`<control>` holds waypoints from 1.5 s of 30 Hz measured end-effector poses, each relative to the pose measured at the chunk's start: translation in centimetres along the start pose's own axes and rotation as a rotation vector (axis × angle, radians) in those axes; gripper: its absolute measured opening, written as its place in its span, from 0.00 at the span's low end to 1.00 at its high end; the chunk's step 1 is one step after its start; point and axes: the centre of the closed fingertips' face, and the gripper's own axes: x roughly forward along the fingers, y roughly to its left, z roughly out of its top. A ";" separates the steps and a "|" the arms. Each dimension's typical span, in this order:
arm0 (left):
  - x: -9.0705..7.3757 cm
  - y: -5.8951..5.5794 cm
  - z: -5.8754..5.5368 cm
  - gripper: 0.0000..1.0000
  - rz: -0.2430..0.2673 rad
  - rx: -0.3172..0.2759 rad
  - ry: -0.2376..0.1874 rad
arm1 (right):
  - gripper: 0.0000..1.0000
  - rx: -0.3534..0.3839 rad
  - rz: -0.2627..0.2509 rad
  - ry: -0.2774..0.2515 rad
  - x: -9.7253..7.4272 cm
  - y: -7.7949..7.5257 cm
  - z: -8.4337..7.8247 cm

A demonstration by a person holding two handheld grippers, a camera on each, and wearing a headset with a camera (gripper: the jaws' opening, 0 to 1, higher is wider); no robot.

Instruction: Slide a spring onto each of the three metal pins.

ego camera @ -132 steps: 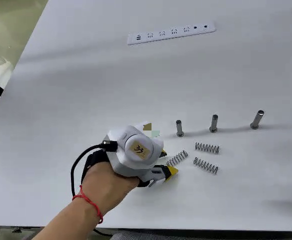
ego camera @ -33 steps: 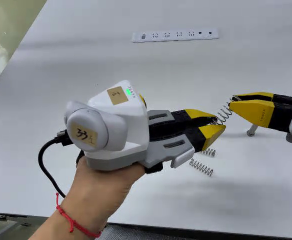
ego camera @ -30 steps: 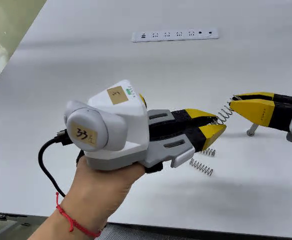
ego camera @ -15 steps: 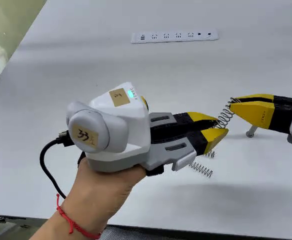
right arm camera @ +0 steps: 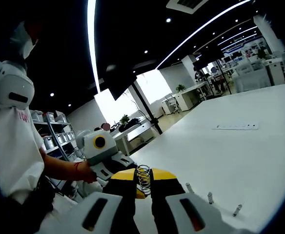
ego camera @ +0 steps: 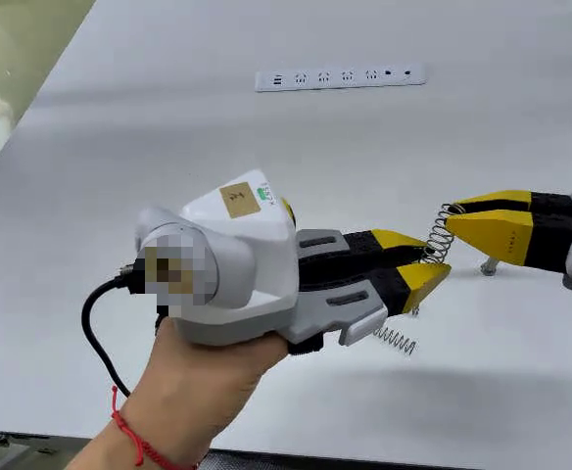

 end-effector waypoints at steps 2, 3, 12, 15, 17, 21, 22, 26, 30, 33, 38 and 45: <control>0.0 0.0 0.0 0.11 -0.001 0.002 0.001 | 0.12 -0.010 0.005 0.010 0.1 0.2 0.0; 0.1 -0.1 0.0 0.11 -0.003 0.003 0.002 | 0.12 -0.018 0.005 0.017 0.1 0.3 -0.1; 0.2 -0.2 -0.3 0.10 -0.010 0.024 0.012 | 0.16 -0.080 0.022 0.080 0.2 0.9 -0.5; 0.2 -0.3 -0.4 0.10 -0.011 0.030 0.015 | 0.19 -0.153 0.038 0.171 -0.2 0.8 -1.2; 0.2 -0.3 -0.5 0.10 -0.013 0.038 0.023 | 0.21 -0.218 0.040 0.235 -0.5 0.5 -1.4; 0.4 -0.4 -0.9 0.10 -0.020 0.061 0.042 | 0.23 -0.381 0.086 0.367 -0.9 0.5 -0.7; 0.4 -0.5 -0.9 0.10 -0.022 0.065 0.045 | 0.24 -0.415 0.101 0.402 -1.0 0.5 -0.6; 0.6 -0.6 -1.2 0.10 -0.032 0.081 0.060 | 0.25 -0.534 0.178 0.553 -0.8 0.8 -1.2; 0.8 -0.9 -1.6 0.10 -0.043 0.099 0.075 | 0.26 -0.653 0.237 0.716 -0.6 0.6 -2.3; 0.9 -1.1 -1.8 0.10 -0.051 0.105 0.078 | 0.26 -0.706 0.275 0.802 -0.6 0.5 -3.0; 1.0 -1.4 -1.9 0.10 -0.059 0.112 0.081 | 0.24 -0.746 0.332 0.890 -0.5 0.8 -4.0; 1.1 -1.6 -2.0 0.10 -0.063 0.105 0.067 | 0.18 -0.777 0.372 0.969 -0.7 0.7 -5.0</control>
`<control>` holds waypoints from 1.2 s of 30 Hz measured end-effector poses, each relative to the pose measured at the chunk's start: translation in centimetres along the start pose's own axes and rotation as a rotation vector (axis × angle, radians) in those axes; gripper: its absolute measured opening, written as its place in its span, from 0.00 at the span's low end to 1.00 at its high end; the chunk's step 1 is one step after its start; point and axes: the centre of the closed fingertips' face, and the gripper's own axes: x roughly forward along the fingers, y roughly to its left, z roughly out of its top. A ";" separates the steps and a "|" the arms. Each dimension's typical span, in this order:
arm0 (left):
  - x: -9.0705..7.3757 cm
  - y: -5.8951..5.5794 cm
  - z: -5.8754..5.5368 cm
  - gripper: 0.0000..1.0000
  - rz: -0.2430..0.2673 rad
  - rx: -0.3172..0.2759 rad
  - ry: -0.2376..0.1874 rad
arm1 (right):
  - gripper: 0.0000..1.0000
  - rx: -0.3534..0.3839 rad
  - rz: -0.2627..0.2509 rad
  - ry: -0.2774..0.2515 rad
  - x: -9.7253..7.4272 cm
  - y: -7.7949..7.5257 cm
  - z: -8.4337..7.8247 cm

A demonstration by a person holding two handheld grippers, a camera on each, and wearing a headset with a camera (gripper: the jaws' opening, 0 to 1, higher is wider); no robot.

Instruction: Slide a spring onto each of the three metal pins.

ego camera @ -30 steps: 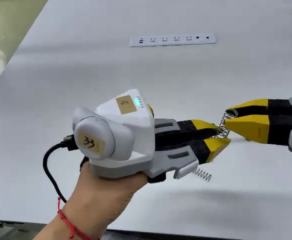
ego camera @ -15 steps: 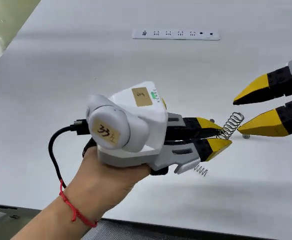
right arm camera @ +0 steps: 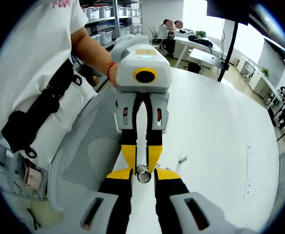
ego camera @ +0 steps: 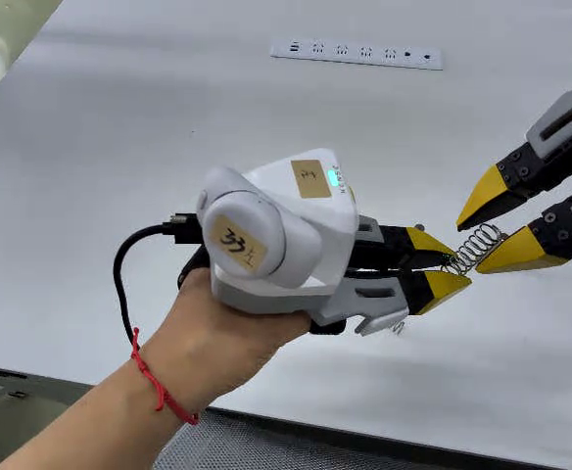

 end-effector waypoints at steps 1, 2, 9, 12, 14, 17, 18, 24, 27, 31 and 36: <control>0.0 0.0 0.0 0.10 0.001 -0.001 -0.001 | 0.17 -0.003 0.005 0.005 0.0 0.0 -0.1; 0.0 0.0 0.0 0.10 0.000 -0.003 -0.001 | 0.17 -0.005 0.008 0.008 0.1 0.0 -0.1; 0.0 -0.1 0.0 0.10 -0.004 -0.004 -0.009 | 0.15 -0.027 0.027 0.050 0.3 0.2 -0.5; -0.1 -0.1 0.0 0.10 -0.003 -0.005 -0.014 | 0.14 -0.028 0.034 0.051 0.4 0.3 -0.3; -0.1 -0.1 0.0 0.10 -0.004 -0.004 -0.014 | 0.13 -0.030 0.035 0.053 0.4 0.3 -0.3; -0.1 -0.1 0.0 0.10 -0.003 -0.003 -0.015 | 0.13 -0.032 0.039 0.060 0.4 0.4 -0.3; -0.2 -0.1 0.0 0.10 -0.002 -0.003 -0.016 | 0.13 -0.034 0.039 0.062 0.4 0.4 -0.3; -0.2 -0.3 0.0 0.11 -0.006 0.000 -0.025 | 0.12 -0.038 0.049 0.077 0.4 0.5 -0.3; -0.3 -0.3 0.0 0.11 -0.011 0.003 -0.027 | 0.12 -0.040 0.057 0.086 0.5 0.6 -0.3; -0.3 -0.4 0.0 0.11 -0.012 0.000 -0.030 | 0.12 -0.042 0.064 0.091 0.6 0.6 0.0; -0.6 -0.2 0.1 0.12 -0.007 -0.006 -0.040 | 0.12 -0.037 0.065 0.090 0.6 0.5 0.1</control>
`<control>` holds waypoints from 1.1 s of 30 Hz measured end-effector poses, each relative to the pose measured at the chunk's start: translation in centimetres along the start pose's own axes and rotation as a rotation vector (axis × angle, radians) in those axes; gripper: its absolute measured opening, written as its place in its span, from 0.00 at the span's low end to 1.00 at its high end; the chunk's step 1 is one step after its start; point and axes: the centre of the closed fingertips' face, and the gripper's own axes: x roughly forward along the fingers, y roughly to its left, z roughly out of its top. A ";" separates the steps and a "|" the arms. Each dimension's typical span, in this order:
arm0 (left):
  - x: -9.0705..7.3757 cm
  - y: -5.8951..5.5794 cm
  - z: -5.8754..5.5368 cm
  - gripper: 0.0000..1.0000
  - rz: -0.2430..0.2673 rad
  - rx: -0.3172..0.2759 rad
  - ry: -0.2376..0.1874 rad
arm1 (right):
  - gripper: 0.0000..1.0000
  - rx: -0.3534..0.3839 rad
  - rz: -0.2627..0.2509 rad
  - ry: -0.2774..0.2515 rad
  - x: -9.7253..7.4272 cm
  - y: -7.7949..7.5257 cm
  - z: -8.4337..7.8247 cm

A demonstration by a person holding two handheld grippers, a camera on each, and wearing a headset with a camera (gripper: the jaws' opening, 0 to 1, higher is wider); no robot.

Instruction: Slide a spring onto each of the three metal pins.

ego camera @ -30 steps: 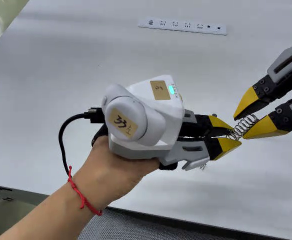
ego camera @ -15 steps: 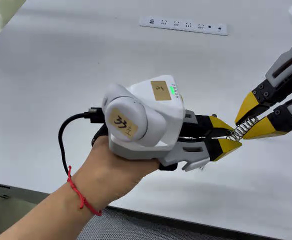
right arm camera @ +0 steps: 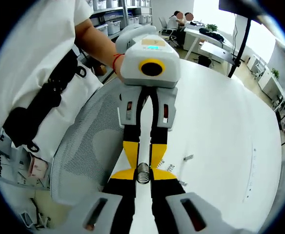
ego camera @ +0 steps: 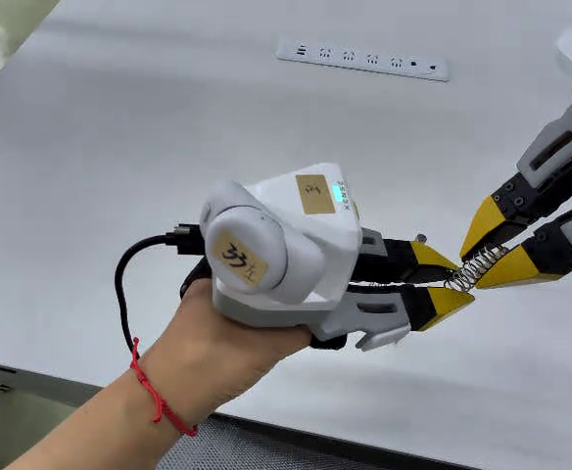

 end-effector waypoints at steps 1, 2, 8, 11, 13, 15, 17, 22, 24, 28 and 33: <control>0.0 0.0 0.0 0.12 0.000 -0.001 -0.001 | 0.12 0.000 0.001 0.001 0.0 0.0 0.0; -0.1 0.0 0.0 0.13 0.001 -0.003 -0.003 | 0.12 0.000 0.003 0.001 0.0 0.0 0.0; -0.5 0.3 -0.3 0.18 0.020 -0.014 -0.003 | 0.12 0.010 0.001 -0.006 0.0 -0.4 0.2; -0.9 0.6 -0.5 0.20 0.034 -0.020 -0.004 | 0.12 0.013 -0.004 -0.010 0.0 -0.6 0.2; -1.2 0.8 -0.7 0.22 0.047 -0.028 -0.004 | 0.12 0.015 -0.008 -0.011 0.0 -0.7 0.3; -1.6 1.1 -0.8 0.24 0.059 -0.031 -0.004 | 0.12 0.016 -0.014 -0.013 -0.1 -0.9 0.4; -2.0 1.3 -1.1 0.24 0.068 -0.035 -0.001 | 0.12 0.019 -0.019 -0.017 -0.1 -1.2 0.4; -3.1 2.1 -2.1 0.29 0.116 -0.041 0.013 | 0.12 0.031 -0.045 -0.021 -0.2 -2.1 0.6; -3.6 2.4 -2.5 0.30 0.132 -0.050 0.018 | 0.12 0.035 -0.053 -0.022 -0.2 -2.4 0.6; -4.5 3.1 -3.2 0.33 0.171 -0.057 0.026 | 0.12 0.042 -0.076 -0.018 -0.1 -3.2 0.6; -5.6 3.8 -4.0 0.37 0.211 -0.060 0.035 | 0.12 0.055 -0.112 -0.011 0.1 -4.7 0.7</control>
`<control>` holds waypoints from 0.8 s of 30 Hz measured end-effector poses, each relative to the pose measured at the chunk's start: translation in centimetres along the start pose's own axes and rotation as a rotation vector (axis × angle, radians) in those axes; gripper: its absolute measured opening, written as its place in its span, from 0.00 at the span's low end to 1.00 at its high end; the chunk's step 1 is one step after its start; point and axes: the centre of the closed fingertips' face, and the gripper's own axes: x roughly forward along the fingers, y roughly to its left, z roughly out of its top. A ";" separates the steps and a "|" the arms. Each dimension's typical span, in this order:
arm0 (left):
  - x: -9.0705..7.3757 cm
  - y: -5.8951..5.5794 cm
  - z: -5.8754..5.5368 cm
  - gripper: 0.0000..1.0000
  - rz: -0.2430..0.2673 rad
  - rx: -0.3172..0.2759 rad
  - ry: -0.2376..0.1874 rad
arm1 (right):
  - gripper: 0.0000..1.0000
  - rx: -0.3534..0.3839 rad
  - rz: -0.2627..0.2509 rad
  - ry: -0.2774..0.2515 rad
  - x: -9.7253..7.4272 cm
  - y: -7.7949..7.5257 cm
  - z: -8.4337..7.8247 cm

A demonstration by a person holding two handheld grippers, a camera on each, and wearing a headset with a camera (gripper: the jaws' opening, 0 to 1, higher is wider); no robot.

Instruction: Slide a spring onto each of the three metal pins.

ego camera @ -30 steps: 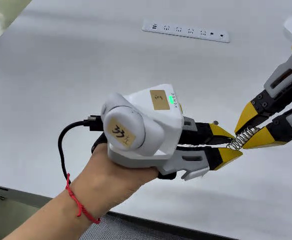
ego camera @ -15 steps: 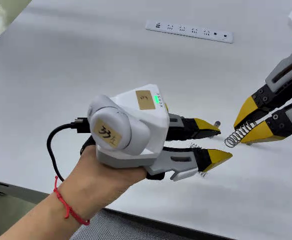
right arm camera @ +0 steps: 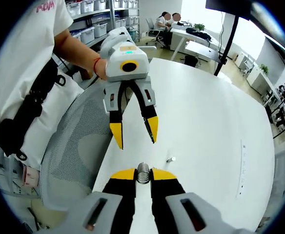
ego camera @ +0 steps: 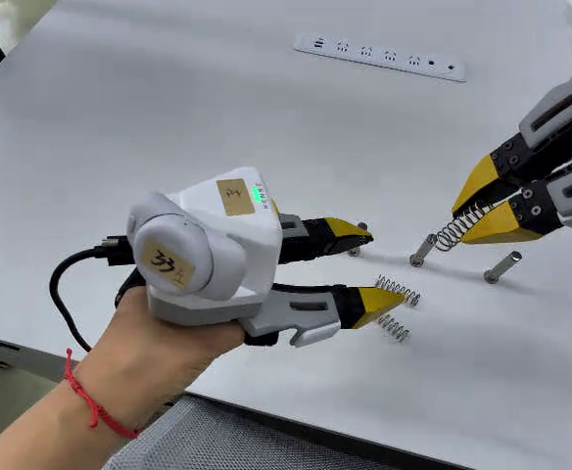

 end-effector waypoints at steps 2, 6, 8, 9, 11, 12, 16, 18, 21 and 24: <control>-0.3 0.3 -0.2 0.39 0.011 0.004 0.001 | 0.12 0.003 -0.012 0.003 0.2 -0.6 0.1; -0.8 0.7 -0.6 0.41 0.030 0.000 0.005 | 0.12 0.011 -0.047 0.016 1.0 -2.1 0.2; -0.9 0.8 -0.7 0.43 0.039 0.001 0.007 | 0.12 0.011 -0.058 0.024 1.4 -2.7 0.2; -1.0 0.9 -0.8 0.44 0.043 0.000 0.009 | 0.12 0.016 -0.062 0.026 1.7 -3.1 0.2; -1.3 1.2 -1.0 0.46 0.055 0.004 0.009 | 0.12 0.019 -0.070 0.033 2.2 -3.8 0.2; -1.3 1.2 -1.2 0.47 0.058 0.005 0.010 | 0.12 0.018 -0.072 0.038 2.4 -4.0 0.1; -1.7 1.6 -1.6 0.55 0.073 0.010 0.013 | 0.12 0.015 -0.074 0.056 3.6 -5.0 0.1; -1.8 1.7 -1.9 0.61 0.078 0.016 0.013 | 0.12 0.014 -0.073 0.062 4.1 -5.3 0.0; -1.9 2.0 -2.3 0.69 0.086 0.022 0.020 | 0.12 0.011 -0.069 0.076 5.2 -5.8 -0.1; -2.0 2.2 -2.5 0.77 0.085 0.017 0.014 | 0.12 0.016 -0.063 0.082 6.0 -6.2 -0.2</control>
